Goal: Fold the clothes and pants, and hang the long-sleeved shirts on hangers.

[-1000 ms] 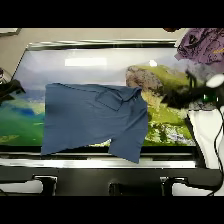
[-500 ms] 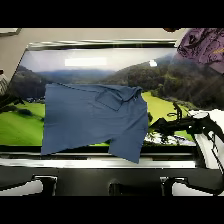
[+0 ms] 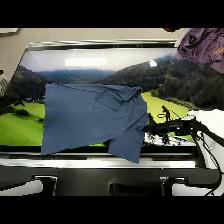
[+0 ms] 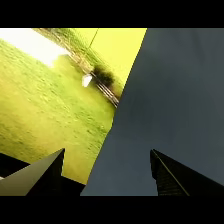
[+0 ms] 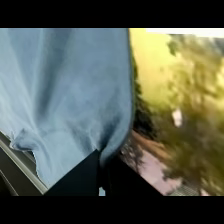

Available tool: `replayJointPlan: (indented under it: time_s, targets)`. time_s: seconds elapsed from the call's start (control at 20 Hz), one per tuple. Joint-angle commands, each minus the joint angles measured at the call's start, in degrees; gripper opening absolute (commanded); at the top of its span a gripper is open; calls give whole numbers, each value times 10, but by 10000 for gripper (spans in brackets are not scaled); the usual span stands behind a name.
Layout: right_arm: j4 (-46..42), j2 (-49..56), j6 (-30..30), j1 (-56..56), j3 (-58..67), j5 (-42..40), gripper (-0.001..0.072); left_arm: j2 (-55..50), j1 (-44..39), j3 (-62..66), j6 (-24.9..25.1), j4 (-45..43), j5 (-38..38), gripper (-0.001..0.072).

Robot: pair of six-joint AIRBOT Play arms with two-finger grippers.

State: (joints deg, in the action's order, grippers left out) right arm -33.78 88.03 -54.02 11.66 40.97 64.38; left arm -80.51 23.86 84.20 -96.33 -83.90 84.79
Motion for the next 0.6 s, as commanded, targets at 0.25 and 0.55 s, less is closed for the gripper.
replayJointPlan:
  time_s: [0.25, 0.55]
  targets:
    - [-10, -105, -56, -8, 0, -9, 23, 80, 168, -235, 56, 104, -10, 596]
    - [-14, -161, -71, -8, 0, 2, 23, 102, 207, -425, 95, 107, -30, 596]
